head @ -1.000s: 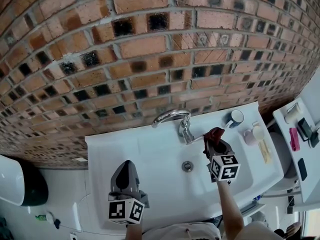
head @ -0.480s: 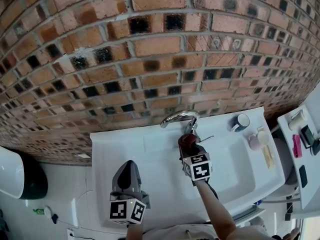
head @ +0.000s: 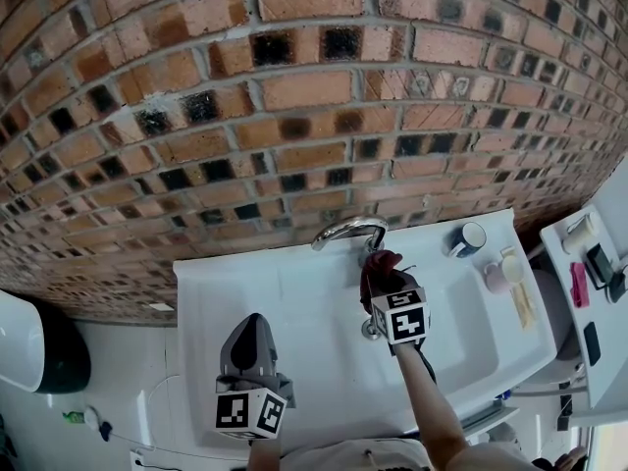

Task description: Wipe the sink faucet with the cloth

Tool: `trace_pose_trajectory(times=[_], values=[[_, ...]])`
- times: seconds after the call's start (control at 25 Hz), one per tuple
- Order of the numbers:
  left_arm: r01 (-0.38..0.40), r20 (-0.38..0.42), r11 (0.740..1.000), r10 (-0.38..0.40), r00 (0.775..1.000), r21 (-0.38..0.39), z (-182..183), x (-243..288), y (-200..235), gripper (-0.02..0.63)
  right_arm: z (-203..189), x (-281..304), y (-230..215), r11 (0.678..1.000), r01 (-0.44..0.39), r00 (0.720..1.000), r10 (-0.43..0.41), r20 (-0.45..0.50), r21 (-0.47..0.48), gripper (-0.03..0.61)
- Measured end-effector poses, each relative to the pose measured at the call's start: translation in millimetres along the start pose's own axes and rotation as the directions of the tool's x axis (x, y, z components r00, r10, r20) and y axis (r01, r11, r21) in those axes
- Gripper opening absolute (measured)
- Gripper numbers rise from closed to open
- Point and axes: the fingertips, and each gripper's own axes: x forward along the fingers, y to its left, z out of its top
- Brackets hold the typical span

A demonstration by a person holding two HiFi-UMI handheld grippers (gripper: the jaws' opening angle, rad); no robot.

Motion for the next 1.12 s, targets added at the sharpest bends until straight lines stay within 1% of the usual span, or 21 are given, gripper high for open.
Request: trace_pose_trajectory(times=[0.24,0.32,0.44,0.56,0.68,0.8,0.92,1.12], values=[[-0.02,0.008,1.0,0.02,1.0,-0.003,3.2,-4.7,6.4,0.005,23.8,-6.2,-7.6,1.0,0.024,0.999,-0.023,0.047,-0.012,0.051],[-0.025,0.013,1.0,0.025,1.0,-0.004,4.3,-5.2,8.3,0.005,38.6,-12.5,-8.5,1.0,0.028,0.996,-0.026,0.09,-0.015,0.051],[-0.017,0.019,1.0,0.017,1.0,-0.003,5.7,-3.4,6.3,0.005,71.3,-28.6,-7.1,0.999,0.03,0.984,-0.025,0.174,-0.027,0.051],[-0.007,0.017,1.0,0.007,1.0,-0.004,3.7,-4.3,3.0,0.005,100.2,-46.2,8.3,0.998,0.01,0.967,0.007,0.256,-0.062,0.051],[0.0,0.022,1.0,0.0,1.0,-0.007,2.4,-4.2,0.9,0.005,125.2,-55.8,34.7,0.995,-0.039,0.946,0.067,0.316,-0.091,0.051],[-0.001,0.023,1.0,0.001,1.0,-0.007,4.1,-4.6,0.6,0.005,133.5,-53.0,64.4,0.988,-0.08,0.939,0.119,0.323,-0.133,0.051],[-0.007,0.02,1.0,0.007,1.0,-0.007,4.8,-6.3,2.5,0.005,128.2,-47.4,84.9,0.978,-0.094,0.941,0.147,0.304,-0.185,0.052],[-0.021,0.022,1.0,0.021,1.0,-0.01,6.1,-6.6,7.8,0.005,114.1,-47.8,107.5,0.946,-0.119,0.944,0.202,0.262,-0.3,0.052]])
